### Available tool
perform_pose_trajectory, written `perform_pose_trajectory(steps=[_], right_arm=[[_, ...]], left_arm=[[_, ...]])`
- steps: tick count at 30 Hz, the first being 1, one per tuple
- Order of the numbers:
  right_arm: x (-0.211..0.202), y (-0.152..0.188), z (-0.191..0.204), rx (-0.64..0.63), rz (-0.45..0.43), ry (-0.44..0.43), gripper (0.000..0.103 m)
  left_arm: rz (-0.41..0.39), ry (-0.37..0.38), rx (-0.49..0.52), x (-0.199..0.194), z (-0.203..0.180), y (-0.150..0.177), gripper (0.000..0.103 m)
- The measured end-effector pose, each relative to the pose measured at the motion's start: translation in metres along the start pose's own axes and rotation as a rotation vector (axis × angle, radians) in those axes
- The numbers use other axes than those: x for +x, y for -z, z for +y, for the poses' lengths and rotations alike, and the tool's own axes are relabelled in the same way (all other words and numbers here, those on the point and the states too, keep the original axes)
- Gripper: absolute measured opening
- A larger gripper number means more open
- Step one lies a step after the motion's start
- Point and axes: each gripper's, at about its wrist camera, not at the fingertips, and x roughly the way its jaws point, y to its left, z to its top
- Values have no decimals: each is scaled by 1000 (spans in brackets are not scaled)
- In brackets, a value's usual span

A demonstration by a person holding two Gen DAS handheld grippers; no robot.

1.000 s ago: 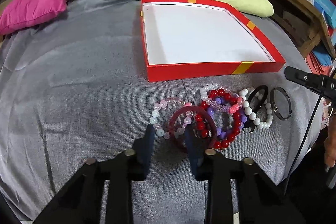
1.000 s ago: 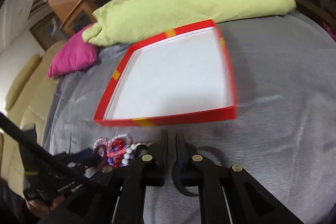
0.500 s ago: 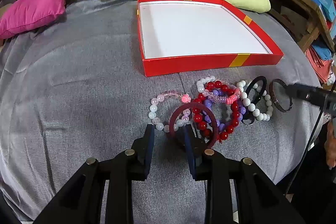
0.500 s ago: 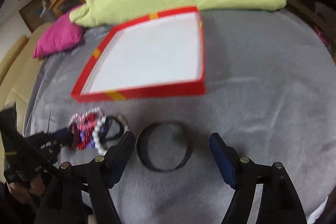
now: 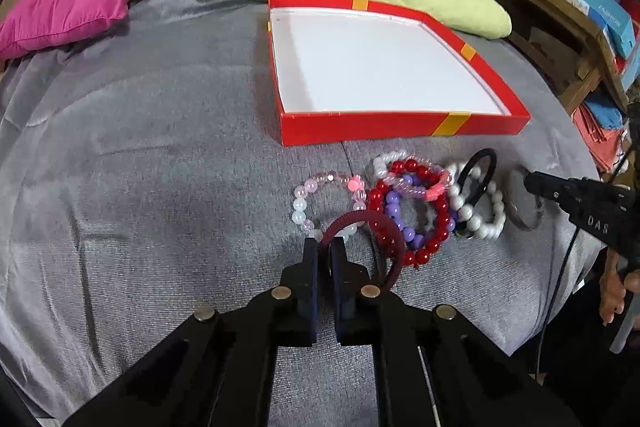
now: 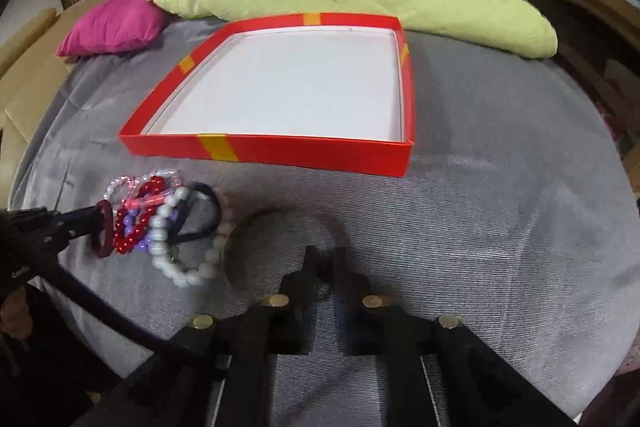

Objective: Organize jewelry
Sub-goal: 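Grasp the dark red bangle with the left tool while the right grasps the silver bangle, then carry the dark red bangle into the box with left tool while right drops silver bangle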

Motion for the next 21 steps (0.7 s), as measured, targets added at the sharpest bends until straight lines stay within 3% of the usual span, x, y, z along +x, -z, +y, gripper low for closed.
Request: perform_pose_trajectory(steps=[7, 10, 13, 14, 16, 17, 21], right_arm=[[1, -5, -18, 78, 5, -51, 10], [0, -6, -19, 67, -7, -29, 9], [-1, -8, -22, 104, 19, -101, 10], [-4, -9, -21, 99, 7, -113, 17], [-8, -8, -16, 73, -5, -85, 60], [-9, -7, -12, 59, -15, -81, 90], [-16, -1, 12, -78, -69, -97, 91]], left_arm=[[-62, 2, -19, -14, 6, -3, 6], [-67, -21, -17, -14, 8, -4, 6], [-70, -26, -21, -15, 8, -6, 6], [-74, -28, -23, -15, 9, -6, 6], [-76, -32, -27, -15, 9, -6, 6], [-75, -30, -32, -15, 10, -6, 6], [-76, -29, -39, -16, 12, -6, 6]])
